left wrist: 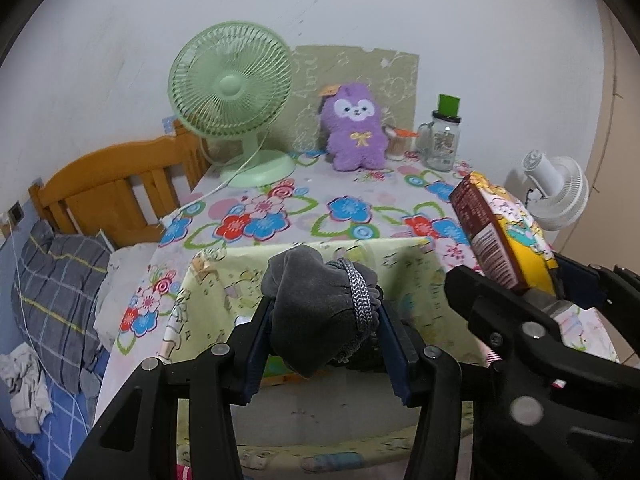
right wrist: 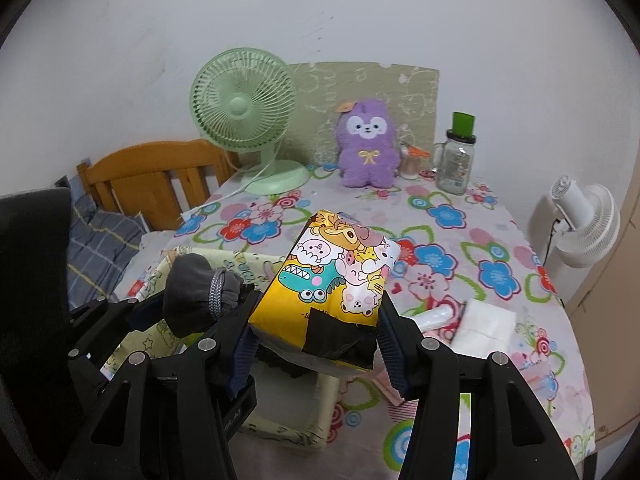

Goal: Organize soft objects
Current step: 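Lower the glove and pouch into the fabric box and open both tools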

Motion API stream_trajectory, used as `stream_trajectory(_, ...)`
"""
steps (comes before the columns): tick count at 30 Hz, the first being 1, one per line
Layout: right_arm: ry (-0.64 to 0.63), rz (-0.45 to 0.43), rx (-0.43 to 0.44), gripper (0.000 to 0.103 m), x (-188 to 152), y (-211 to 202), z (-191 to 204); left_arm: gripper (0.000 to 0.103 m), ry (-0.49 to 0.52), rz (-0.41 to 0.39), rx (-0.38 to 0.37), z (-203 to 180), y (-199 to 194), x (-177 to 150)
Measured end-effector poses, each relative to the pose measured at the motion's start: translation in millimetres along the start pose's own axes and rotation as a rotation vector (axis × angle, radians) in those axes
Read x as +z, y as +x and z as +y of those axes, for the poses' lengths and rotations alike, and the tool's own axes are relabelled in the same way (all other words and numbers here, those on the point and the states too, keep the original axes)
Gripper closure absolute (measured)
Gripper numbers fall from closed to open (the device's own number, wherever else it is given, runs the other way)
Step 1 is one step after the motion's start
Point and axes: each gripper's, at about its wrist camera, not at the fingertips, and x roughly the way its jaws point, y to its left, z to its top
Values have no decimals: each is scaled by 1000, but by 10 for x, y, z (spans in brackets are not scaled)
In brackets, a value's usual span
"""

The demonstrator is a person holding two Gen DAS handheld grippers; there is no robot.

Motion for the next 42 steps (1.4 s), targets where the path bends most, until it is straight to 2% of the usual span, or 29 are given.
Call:
stream_trajectory(3,-7,11,16,46,1,67,47,49,-16,18,7,68,53,-14)
stream_trajectory(6,1,20,34,46,2,138,63,36,-5,31,29,111,82,-42)
stream_trajectory(12,39,31,72,45,-13,206,51,20,7,40,41,145,112,-76)
stream_trajectory(20,25,38,88,43,-33,239,115,15,-5,52,39,182,122,-129)
stream_trajectory(24,0,52,98,36,-60,247,166,14,-25,51,42,227,100,-152)
stream_trajectory(28,-19,48,83,24,-89,223,193,12,-35,42,46,268,53,-162)
stream_trajectory(42,-44,17,14,20,-185,-43,131,11,-19,4,21,98,-168,-221)
